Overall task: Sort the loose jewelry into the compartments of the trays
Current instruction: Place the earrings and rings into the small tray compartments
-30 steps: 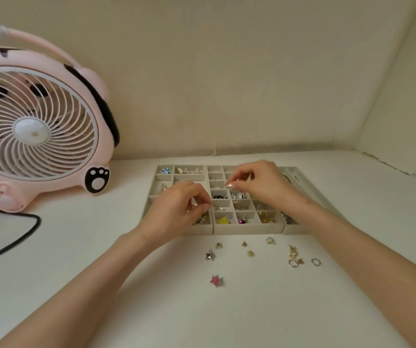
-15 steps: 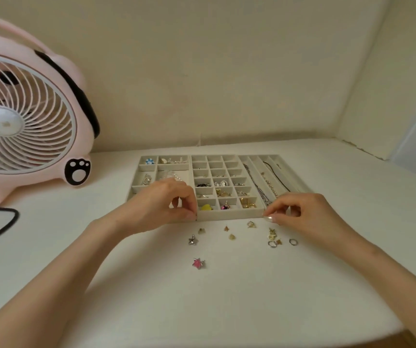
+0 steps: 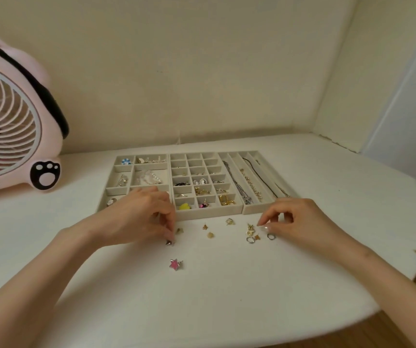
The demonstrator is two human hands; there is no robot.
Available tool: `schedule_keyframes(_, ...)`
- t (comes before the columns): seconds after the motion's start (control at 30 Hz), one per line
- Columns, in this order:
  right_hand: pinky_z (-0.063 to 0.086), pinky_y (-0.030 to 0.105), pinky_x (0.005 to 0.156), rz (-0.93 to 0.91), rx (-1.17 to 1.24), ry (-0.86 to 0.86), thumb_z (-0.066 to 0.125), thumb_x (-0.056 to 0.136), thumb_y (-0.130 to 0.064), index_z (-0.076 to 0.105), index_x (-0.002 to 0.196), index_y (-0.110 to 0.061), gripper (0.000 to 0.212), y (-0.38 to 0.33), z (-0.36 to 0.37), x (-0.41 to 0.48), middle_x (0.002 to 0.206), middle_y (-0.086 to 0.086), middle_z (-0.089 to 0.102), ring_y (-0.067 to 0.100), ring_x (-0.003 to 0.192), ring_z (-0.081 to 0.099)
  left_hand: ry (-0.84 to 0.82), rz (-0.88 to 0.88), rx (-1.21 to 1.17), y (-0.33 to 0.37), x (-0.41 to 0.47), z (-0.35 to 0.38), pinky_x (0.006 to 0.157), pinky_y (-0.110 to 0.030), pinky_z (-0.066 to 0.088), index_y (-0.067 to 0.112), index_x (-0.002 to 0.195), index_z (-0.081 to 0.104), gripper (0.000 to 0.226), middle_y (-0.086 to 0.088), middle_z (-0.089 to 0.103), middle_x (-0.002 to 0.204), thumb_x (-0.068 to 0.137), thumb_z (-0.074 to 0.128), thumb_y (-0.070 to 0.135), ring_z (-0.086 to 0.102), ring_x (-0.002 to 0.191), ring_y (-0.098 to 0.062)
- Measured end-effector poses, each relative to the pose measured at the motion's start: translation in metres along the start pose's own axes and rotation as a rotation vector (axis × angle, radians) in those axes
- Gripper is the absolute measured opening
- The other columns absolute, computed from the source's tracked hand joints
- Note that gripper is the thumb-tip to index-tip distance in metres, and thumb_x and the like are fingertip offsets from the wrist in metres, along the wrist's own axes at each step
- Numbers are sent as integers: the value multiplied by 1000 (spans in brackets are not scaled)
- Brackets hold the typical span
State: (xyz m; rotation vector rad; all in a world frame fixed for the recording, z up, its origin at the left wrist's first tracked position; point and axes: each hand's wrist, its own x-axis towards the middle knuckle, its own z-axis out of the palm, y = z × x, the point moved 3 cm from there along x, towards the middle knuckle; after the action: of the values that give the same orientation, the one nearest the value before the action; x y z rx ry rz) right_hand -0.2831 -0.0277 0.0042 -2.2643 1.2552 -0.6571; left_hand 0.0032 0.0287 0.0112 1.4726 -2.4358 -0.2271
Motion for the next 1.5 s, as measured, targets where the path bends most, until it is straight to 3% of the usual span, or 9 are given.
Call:
schedule_keyframes(0.17, 34, 19, 61, -8, -17, 8, 77, 75, -23, 73, 77, -34, 12, 1, 6, 2, 71, -13, 61, -2, 62, 50, 10, 16, 12, 2, 0, 1, 75, -13, 34, 43, 69, 61, 23, 19, 55, 76, 65, 48, 62, 45, 86, -1)
schedule_keyframes(0.27, 37, 21, 60, -32, 10, 10, 75, 77, -22, 73, 79, -34, 12, -4, 11, 5, 71, -10, 62, 0, 58, 50, 20, 30, -5, 5, 0, 1, 75, -12, 34, 43, 73, 61, 20, 18, 55, 79, 69, 50, 59, 45, 85, -1)
schedule_keyframes(0.43, 33, 15, 60, -44, -43, -40, 75, 75, -22, 74, 81, -33, 12, -8, 18, 8, 70, -12, 61, -2, 65, 50, 22, 66, -65, 13, 1, 4, 74, -19, 38, 39, 78, 62, 19, 15, 56, 79, 74, 54, 56, 49, 82, -7)
schedule_keyframes(0.63, 34, 10, 60, -52, 4, -88, 78, 73, -13, 74, 79, -25, 13, -12, 18, 9, 68, -13, 59, -4, 60, 49, 28, 105, -62, 22, 2, 12, 77, -20, 34, 37, 77, 63, 20, 17, 52, 77, 75, 54, 54, 44, 82, -1)
schedule_keyframes(0.77, 37, 12, 57, -3, 58, -89, 77, 75, -11, 73, 75, -28, 17, -8, 14, 11, 71, -13, 63, 0, 51, 50, 27, 109, -56, 23, 3, 14, 76, -19, 34, 38, 76, 64, 20, 17, 51, 77, 75, 52, 55, 43, 82, 1)
schedule_keyframes(1.03, 35, 13, 58, 28, -3, -16, 69, 80, -5, 70, 75, -39, 34, -4, -7, 15, 82, -9, 69, -2, 57, 46, 27, 127, -49, 24, 3, 14, 76, -13, 31, 37, 77, 65, 20, 19, 51, 76, 77, 52, 52, 43, 82, 3)
schedule_keyframes(1.33, 35, 19, 64, 23, -60, -37, 79, 72, -23, 74, 75, -30, 9, -3, 6, 13, 75, -12, 64, -9, 66, 51, 31, 134, -61, 23, 3, 16, 76, -18, 35, 38, 78, 64, 18, 16, 53, 78, 76, 53, 52, 45, 82, -1)
schedule_keyframes(1.43, 44, 25, 64, 6, -64, -40, 80, 73, -20, 71, 74, -28, 12, -4, 11, 13, 75, -10, 62, -4, 62, 55, 28, 133, -75, 23, 2, 14, 76, -20, 36, 38, 79, 64, 18, 17, 53, 78, 77, 54, 53, 46, 82, -3)
schedule_keyframes(1.5, 46, 21, 61, -3, -27, -55, 78, 74, -15, 71, 75, -27, 14, -5, 12, 13, 74, -9, 61, -1, 55, 56, 54, 116, -109, 20, 2, 9, 75, -19, 38, 36, 79, 65, 20, 17, 54, 80, 77, 54, 53, 48, 82, -4)
